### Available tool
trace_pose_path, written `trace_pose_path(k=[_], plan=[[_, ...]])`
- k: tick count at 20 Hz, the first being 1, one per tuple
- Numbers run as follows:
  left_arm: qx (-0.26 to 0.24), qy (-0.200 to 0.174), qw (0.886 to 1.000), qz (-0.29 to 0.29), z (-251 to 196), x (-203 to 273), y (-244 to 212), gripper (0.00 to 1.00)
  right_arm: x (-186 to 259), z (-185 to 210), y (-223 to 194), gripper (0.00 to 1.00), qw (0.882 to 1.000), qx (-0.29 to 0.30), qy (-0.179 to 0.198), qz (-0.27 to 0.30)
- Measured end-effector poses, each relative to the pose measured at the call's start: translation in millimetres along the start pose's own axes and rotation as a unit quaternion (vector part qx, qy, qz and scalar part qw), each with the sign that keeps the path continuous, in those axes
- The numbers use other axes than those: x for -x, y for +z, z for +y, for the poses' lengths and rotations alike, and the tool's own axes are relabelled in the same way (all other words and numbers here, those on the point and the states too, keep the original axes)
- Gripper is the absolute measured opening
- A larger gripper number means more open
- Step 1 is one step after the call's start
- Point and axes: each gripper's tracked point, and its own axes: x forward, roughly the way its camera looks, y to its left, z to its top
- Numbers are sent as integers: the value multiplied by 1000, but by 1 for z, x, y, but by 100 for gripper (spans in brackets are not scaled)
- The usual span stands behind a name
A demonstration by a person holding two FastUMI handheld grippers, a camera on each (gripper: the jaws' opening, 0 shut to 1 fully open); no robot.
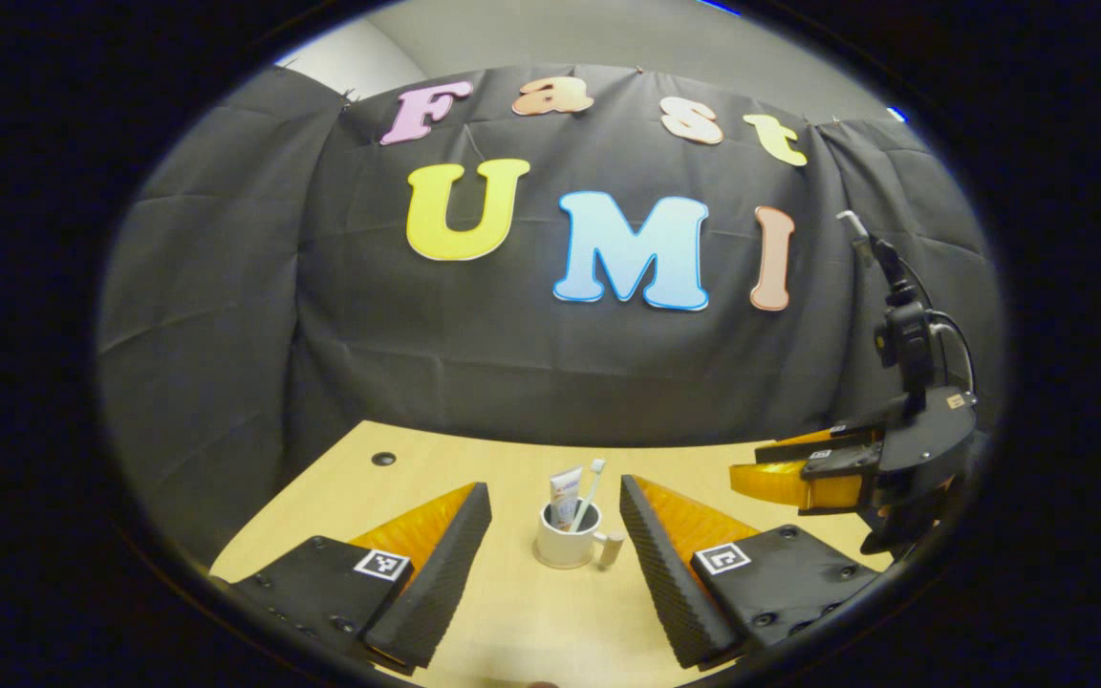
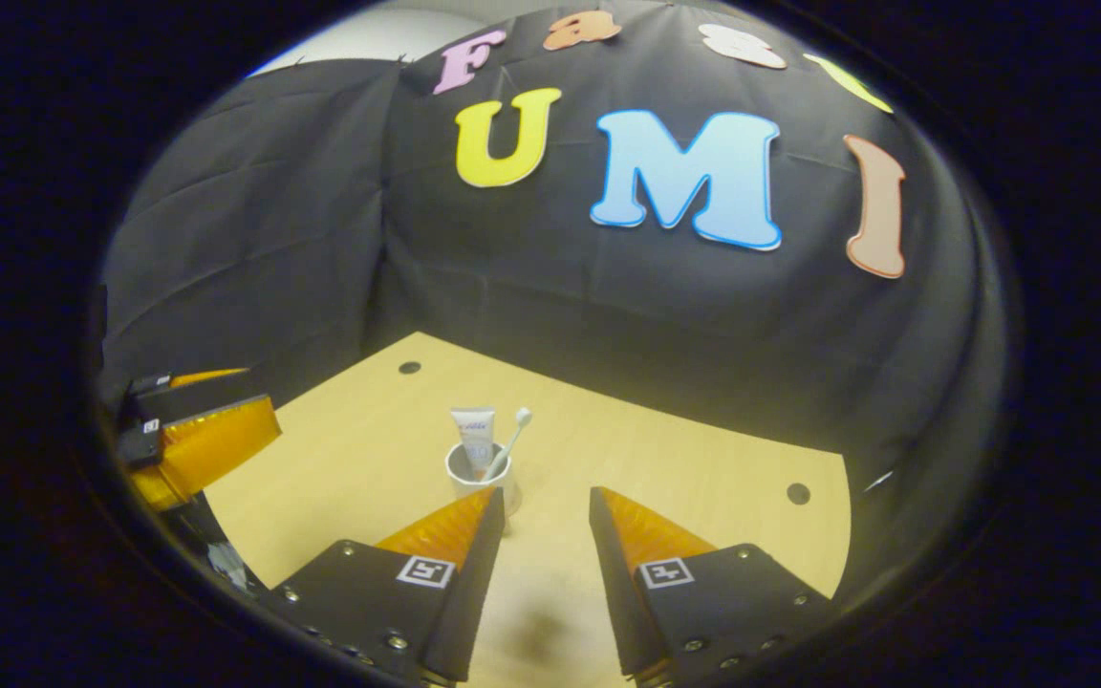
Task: Put the toothbrush and toothpaste on the desktop into the cup, then pick up the cup and place it on the coaster on the desktop.
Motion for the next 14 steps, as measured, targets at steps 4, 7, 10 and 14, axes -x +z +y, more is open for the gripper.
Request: trace_pose_path(k=[4, 7, 10, 14], plan=[[-9, 2, 999, -44, -10, 6, 35, 92, 34, -11, 16, 69, 998, -38, -34, -48], [-15, -7, 998, -64, -22, 9, 52, 92, 57, -15, 28, 87, 995, -44, -51, -79], [-21, -13, 997, -71, -34, 13, 58, 94, 76, -19, 43, 90, 990, -50, -71, -114], [-20, -8, 995, -94, -42, 21, 74, 94, 106, -25, 67, 90, 976, -47, -113, -180]])
